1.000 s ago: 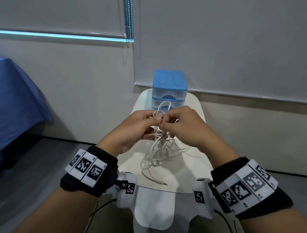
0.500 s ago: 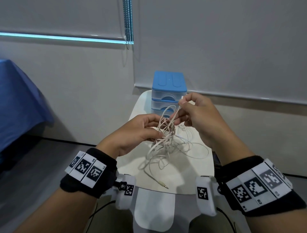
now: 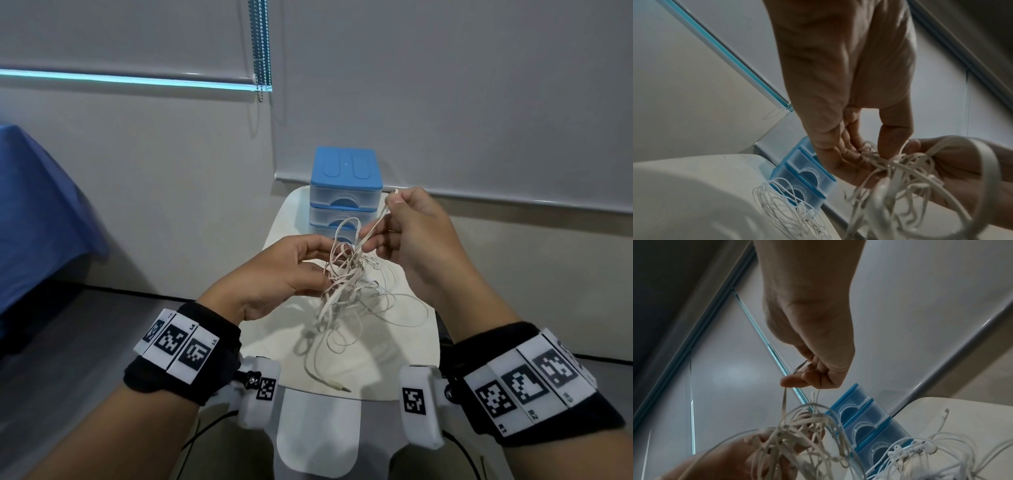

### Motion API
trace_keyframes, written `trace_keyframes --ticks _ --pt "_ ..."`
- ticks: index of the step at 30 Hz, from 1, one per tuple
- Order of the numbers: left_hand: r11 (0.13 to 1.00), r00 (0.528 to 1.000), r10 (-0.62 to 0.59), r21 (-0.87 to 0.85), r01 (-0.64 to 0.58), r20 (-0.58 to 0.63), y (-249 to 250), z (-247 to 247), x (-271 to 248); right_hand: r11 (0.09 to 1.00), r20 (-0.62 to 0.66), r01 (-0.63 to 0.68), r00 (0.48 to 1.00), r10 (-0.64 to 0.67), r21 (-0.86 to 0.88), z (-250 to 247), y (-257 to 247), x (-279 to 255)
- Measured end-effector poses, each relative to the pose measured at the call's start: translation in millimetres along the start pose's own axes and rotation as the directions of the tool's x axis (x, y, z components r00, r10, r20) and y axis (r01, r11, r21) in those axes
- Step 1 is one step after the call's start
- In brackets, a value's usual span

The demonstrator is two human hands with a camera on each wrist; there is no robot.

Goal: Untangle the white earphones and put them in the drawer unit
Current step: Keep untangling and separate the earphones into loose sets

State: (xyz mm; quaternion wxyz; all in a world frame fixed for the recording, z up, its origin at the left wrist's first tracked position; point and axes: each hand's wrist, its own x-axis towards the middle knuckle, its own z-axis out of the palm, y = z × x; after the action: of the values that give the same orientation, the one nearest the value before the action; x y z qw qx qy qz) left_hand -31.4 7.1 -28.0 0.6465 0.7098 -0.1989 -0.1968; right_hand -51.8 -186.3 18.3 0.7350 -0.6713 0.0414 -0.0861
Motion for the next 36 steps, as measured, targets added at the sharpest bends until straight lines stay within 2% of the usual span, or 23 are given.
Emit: trace_keyframes --ticks 6,9,13,15,22,26,28,31,33,35,36 --pt "0.998 0.999 -0.026 -0.054 0.027 0.024 4.0 1.9 1.6 0.994 -0.001 -0.047 0.999 0.047 0.095 1.6 -1.7 2.5" --pt "1.000 0.999 -0.008 -0.018 0.009 0.041 4.7 2.9 -0.1 0.993 -0.008 -0.055 0.998 0.056 0.107 1.5 -2.4 4.2" --pt "1.000 0.999 0.007 -0.022 -0.006 0.041 0.0 -1.5 -1.9 0.992 -0.113 -0.055 0.991 0.068 0.111 -7.7 0.1 9.7" --pt "1.000 0.999 0.003 -0.022 -0.003 0.032 -2.6 -4.2 -3.0 0.996 -0.144 -0.068 0.987 0.075 0.058 -14.3 5.1 12.2" --pt "1.000 0.999 -0.004 -0.019 0.005 0.043 -3.1 0.1 -4.7 0.973 -0.105 -0.075 0.993 0.053 -0.217 -24.2 25.5 14.4" --pt "1.000 0.999 -0.002 -0.020 0.003 0.033 -2.2 2.1 -4.9 0.886 -0.110 -0.019 0.993 -0.036 -0.463 -26.9 29.4 12.5" --pt "1.000 1.000 0.003 -0.020 -0.003 0.001 -1.7 3.0 -4.7 0.824 -0.081 0.069 0.987 -0.137 -0.563 -26.7 29.0 8.8" --pt "0.999 0.997 0.018 -0.029 -0.021 -0.076 -2.2 5.8 -4.0 0.796 0.001 0.252 0.954 -0.301 -0.550 -21.1 22.8 -0.6" --pt "0.998 0.994 0.037 -0.041 -0.042 -0.100 -2.1 9.3 -3.5 0.805 0.166 0.299 0.954 -0.249 -0.513 -17.6 21.3 -6.2" --pt "0.997 0.992 0.060 -0.047 -0.065 -0.114 -1.3 12.9 -3.3 0.785 0.322 0.268 0.942 -0.093 -0.558 -14.7 23.7 -10.9" --pt "0.996 0.989 0.067 -0.049 -0.074 -0.130 -0.8 13.8 -3.5 0.754 0.355 0.260 0.934 -0.039 -0.602 -14.4 25.7 -12.0"
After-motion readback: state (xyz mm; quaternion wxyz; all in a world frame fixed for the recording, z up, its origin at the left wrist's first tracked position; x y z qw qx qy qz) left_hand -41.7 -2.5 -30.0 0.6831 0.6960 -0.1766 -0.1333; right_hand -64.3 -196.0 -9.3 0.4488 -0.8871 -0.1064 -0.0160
